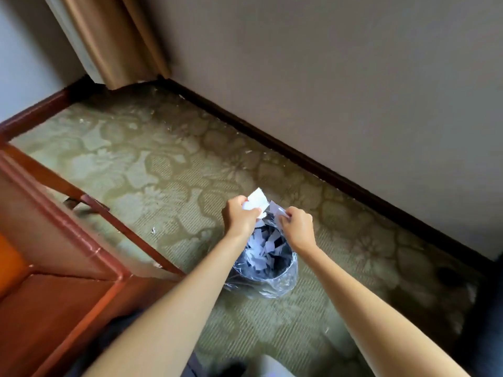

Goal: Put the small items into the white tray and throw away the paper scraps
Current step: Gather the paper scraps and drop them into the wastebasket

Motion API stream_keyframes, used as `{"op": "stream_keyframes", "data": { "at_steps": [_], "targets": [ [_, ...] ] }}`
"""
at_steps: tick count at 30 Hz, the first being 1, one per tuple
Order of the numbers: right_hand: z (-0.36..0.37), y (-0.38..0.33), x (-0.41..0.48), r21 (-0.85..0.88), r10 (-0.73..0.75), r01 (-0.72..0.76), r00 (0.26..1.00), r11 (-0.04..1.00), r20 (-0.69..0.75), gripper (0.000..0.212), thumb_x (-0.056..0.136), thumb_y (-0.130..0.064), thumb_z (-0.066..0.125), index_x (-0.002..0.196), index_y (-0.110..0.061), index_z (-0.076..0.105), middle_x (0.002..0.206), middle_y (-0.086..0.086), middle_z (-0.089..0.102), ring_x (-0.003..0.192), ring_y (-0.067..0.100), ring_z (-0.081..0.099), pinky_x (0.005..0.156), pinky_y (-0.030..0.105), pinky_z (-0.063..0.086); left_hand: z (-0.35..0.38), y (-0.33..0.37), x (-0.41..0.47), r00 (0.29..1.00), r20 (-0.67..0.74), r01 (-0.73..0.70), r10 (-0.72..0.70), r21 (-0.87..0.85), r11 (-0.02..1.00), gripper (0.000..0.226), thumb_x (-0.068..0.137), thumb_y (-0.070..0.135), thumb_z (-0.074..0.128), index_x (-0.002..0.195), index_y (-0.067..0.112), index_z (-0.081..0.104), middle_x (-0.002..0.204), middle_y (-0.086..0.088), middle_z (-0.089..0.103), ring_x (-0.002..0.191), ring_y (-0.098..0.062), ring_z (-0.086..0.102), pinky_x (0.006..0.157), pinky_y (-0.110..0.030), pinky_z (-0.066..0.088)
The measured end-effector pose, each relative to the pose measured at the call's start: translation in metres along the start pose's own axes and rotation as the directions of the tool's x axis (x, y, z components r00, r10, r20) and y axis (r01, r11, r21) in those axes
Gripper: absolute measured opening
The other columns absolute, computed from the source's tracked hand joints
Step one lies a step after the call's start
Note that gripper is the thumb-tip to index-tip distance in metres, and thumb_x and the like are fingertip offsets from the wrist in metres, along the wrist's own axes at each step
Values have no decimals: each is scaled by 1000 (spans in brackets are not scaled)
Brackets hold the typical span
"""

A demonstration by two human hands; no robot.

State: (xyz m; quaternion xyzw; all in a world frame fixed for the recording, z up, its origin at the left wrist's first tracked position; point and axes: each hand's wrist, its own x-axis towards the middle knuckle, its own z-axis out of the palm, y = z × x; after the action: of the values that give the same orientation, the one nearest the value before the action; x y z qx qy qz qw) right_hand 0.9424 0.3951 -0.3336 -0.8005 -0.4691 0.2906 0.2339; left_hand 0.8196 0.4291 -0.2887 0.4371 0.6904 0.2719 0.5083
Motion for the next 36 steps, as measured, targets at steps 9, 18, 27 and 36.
{"op": "stream_keyframes", "data": {
  "at_steps": [9,18,27,36],
  "targets": [
    [73,53,44,-97,225,-210,956,973,185,39,88,-8,45,53,-10,28,52,6,36,65,24,37,58,29,30,55,-85,85,973,122,171,-197,192,966,36,74,-12,59,55,13,42,78,-19,57,80,-29,60,78,-48,56],
    [126,82,71,-122,401,-382,870,916,287,37,89,-17,53,57,-10,36,55,5,39,54,23,37,44,29,24,67,-153,126,925,160,301,-345,249,921,31,84,-13,40,103,-6,63,113,-27,62,106,-40,60,92,-48,52],
    [138,73,81,-197,352,-298,861,934,367,36,94,1,34,130,3,42,138,24,37,120,36,46,97,34,38,54,-150,109,932,154,253,-328,372,893,34,82,-18,32,79,13,46,87,-10,35,85,-17,32,72,-24,27],
    [105,64,64,-114,270,-246,850,963,452,62,86,10,32,144,-10,28,148,16,34,130,33,42,89,31,46,31,-131,89,932,187,177,-312,517,837,33,86,-12,32,80,14,52,97,-15,48,90,-26,46,79,-28,37]
  ]
}}
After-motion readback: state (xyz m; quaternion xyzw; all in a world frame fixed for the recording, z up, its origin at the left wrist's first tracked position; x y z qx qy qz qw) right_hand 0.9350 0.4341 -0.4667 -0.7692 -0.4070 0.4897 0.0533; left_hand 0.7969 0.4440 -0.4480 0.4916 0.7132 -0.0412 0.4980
